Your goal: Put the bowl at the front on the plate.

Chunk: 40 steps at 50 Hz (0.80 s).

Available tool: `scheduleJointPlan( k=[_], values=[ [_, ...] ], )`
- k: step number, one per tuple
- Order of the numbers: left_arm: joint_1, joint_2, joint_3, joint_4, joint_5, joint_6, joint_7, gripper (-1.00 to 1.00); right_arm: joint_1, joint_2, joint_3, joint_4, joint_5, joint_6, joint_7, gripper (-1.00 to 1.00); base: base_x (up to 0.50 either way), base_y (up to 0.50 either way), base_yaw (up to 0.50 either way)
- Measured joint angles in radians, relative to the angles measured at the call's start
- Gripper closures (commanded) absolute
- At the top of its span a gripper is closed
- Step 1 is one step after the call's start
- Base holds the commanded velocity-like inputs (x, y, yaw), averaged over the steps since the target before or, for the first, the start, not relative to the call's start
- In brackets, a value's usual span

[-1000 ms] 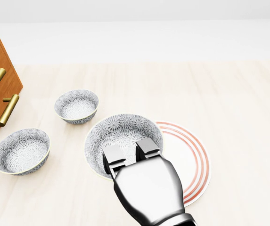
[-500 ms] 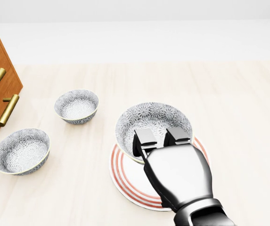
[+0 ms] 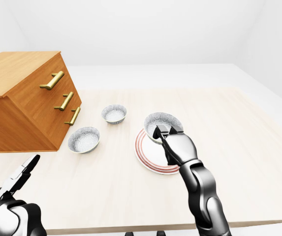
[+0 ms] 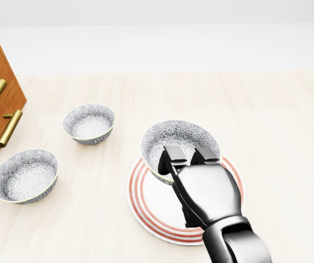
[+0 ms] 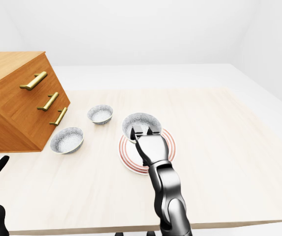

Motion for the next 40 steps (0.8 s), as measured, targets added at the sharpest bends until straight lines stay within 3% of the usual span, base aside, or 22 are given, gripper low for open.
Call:
scheduleJointPlan(
  k=[17, 40],
  values=[
    [0.001, -0.001, 0.004, -0.012, -0.005, 0.000, 0.000, -1.00, -0.007, -0.021, -0.016, 0.125, 0.087, 0.000, -0.125, 1.00, 0.00, 0.00, 0.00],
    [0.001, 0.000, 0.003, -0.008, -0.005, 0.000, 0.000, -1.00, 0.018, -0.038, -0.023, 0.173, -0.039, 0.000, -0.146, 1.00, 0.00, 0.00, 0.00]
  ],
)
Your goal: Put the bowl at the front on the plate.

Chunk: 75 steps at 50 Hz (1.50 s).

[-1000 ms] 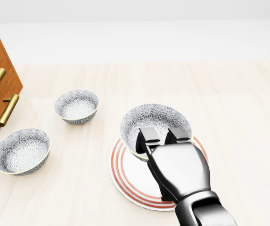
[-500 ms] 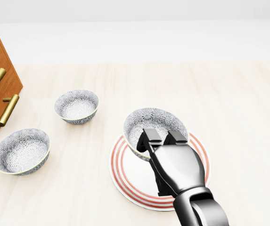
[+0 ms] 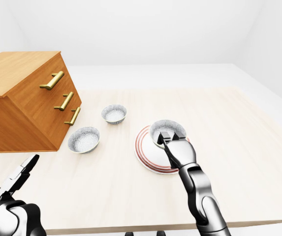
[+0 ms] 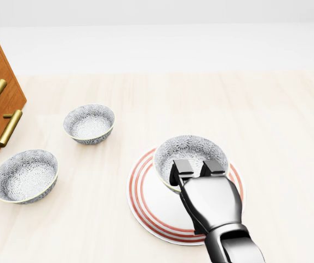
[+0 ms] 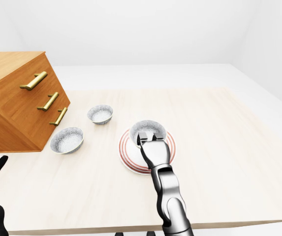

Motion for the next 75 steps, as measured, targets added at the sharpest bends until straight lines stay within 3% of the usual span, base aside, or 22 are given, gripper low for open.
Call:
scheduleJointPlan(
  k=[16, 49, 52, 75],
  values=[
    [-0.001, 0.000, 0.000, 0.001, 0.000, 0.000, 0.000, -1.00, -0.031, 0.012, 0.005, 0.081, -0.064, 0.000, 0.006, 1.00, 0.00, 0.00, 0.00],
    [-0.001, 0.000, -0.001, 0.002, 0.000, 0.000, 0.000, -1.00, -0.037, 0.005, 0.005, 0.173, 0.013, 0.000, -0.073, 0.99, 0.00, 0.00, 0.00],
    [0.000, 0.000, 0.000, 0.001, 0.000, 0.000, 0.000, -1.00, -0.039, 0.004, 0.004, 0.168, 0.007, 0.000, -0.071, -1.00, 0.00, 0.00, 0.00],
    [-0.001, 0.001, 0.000, 0.006, -0.003, 0.000, 0.000, -1.00, -0.057, 0.009, -0.007, 0.063, -0.079, 0.000, 0.009, -1.00, 0.00, 0.00, 0.00]
  ],
)
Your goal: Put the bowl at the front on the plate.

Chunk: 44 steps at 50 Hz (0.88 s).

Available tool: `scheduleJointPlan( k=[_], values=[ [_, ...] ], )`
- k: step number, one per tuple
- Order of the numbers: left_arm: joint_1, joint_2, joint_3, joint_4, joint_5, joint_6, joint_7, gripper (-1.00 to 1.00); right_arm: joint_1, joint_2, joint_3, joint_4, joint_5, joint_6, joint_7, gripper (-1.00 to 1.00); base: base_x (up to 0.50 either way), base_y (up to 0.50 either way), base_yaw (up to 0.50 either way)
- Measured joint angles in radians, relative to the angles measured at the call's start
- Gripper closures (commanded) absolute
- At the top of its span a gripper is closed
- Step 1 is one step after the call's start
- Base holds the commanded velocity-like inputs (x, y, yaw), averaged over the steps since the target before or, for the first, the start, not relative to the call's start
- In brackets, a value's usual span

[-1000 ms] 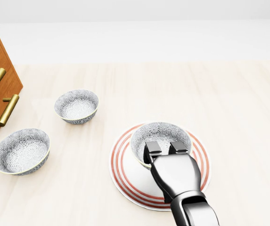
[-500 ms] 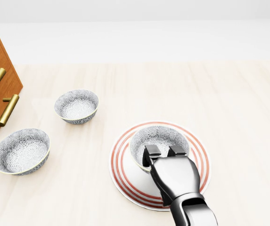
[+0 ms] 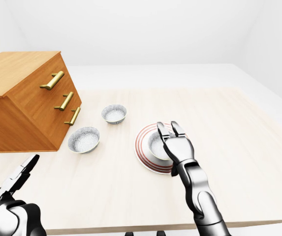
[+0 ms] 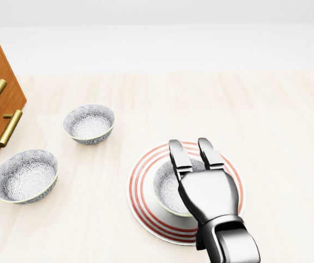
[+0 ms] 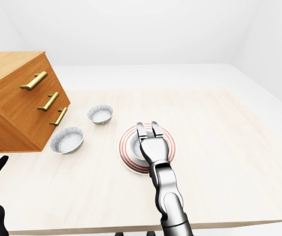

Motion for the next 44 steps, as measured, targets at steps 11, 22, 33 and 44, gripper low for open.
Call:
scheduleJointPlan(
  k=[11, 22, 33, 44],
  values=[
    [-0.001, 0.001, 0.000, 0.000, 0.000, 0.000, 0.000, -1.00, -0.028, 0.025, 0.001, -0.146, -0.119, 0.000, 0.145, -1.00, 0.00, 0.00, 0.00],
    [-0.006, 0.005, -0.001, 0.005, 0.002, 0.000, 0.000, -1.00, -0.113, 0.087, 0.002, -0.313, -0.283, 0.000, 0.337, -1.00, 0.00, 0.00, 0.00],
    [-0.007, 0.007, -0.002, 0.011, 0.005, 0.000, 0.000, -1.00, -0.272, 0.092, 0.006, -0.440, -0.407, 0.000, 0.367, -1.00, 0.00, 0.00, 0.00],
    [-0.010, 0.010, -0.013, 0.039, 0.022, 0.000, 0.000, -1.00, -0.548, -0.033, -0.012, -0.485, -0.450, 0.000, 0.367, -1.00, 0.00, 0.00, 0.00]
  ],
)
